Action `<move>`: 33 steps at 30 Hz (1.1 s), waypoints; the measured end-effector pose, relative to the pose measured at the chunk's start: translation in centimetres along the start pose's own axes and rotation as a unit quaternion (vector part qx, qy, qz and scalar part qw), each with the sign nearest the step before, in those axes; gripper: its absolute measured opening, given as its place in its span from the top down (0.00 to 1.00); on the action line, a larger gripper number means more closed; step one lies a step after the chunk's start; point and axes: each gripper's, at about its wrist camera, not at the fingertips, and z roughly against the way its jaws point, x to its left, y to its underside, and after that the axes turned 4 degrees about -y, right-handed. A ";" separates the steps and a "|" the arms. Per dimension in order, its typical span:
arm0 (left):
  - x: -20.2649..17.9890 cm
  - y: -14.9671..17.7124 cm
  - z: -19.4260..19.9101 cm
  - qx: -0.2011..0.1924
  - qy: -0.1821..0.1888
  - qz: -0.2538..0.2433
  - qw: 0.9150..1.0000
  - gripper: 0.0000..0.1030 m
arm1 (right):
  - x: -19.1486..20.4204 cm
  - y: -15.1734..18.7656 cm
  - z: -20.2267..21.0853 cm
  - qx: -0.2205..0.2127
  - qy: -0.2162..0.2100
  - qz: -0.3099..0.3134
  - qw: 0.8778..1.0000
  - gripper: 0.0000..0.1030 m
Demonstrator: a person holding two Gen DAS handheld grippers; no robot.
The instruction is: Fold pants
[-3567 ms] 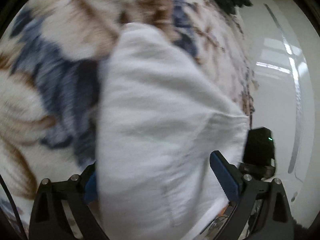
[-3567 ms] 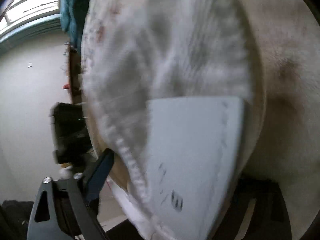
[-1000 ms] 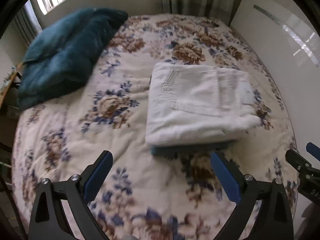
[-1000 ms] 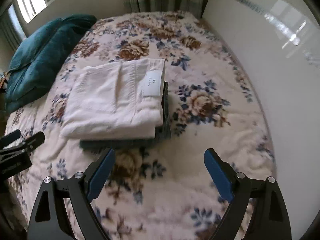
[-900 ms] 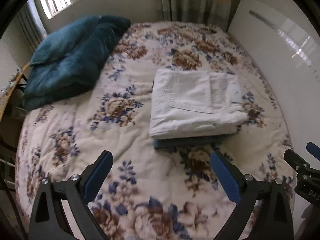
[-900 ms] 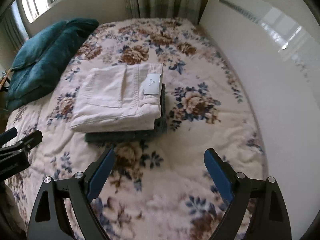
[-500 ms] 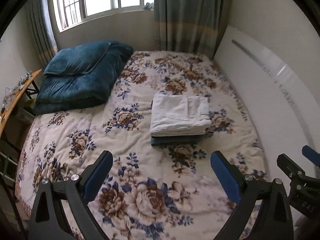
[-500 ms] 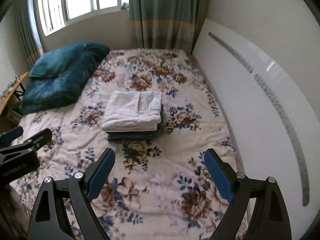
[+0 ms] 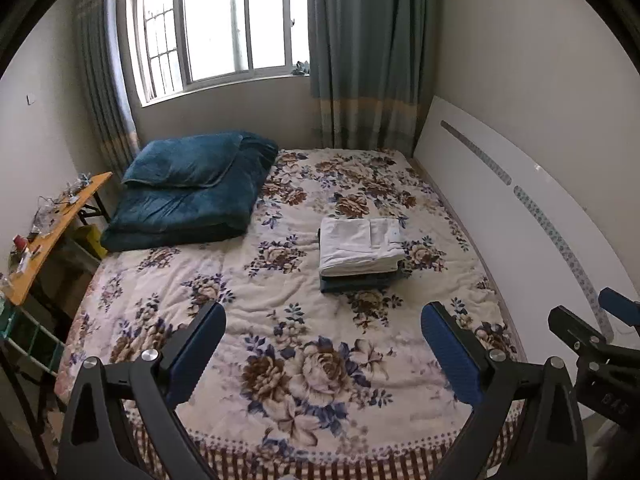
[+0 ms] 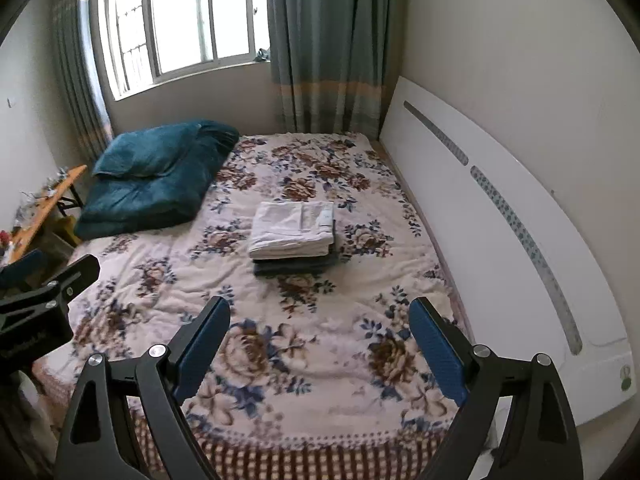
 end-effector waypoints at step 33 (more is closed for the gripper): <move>-0.6 -0.6 7.1 0.045 -0.062 0.018 0.997 0.03 | -0.6 -3.6 9.8 0.013 -0.040 0.030 0.999 0.07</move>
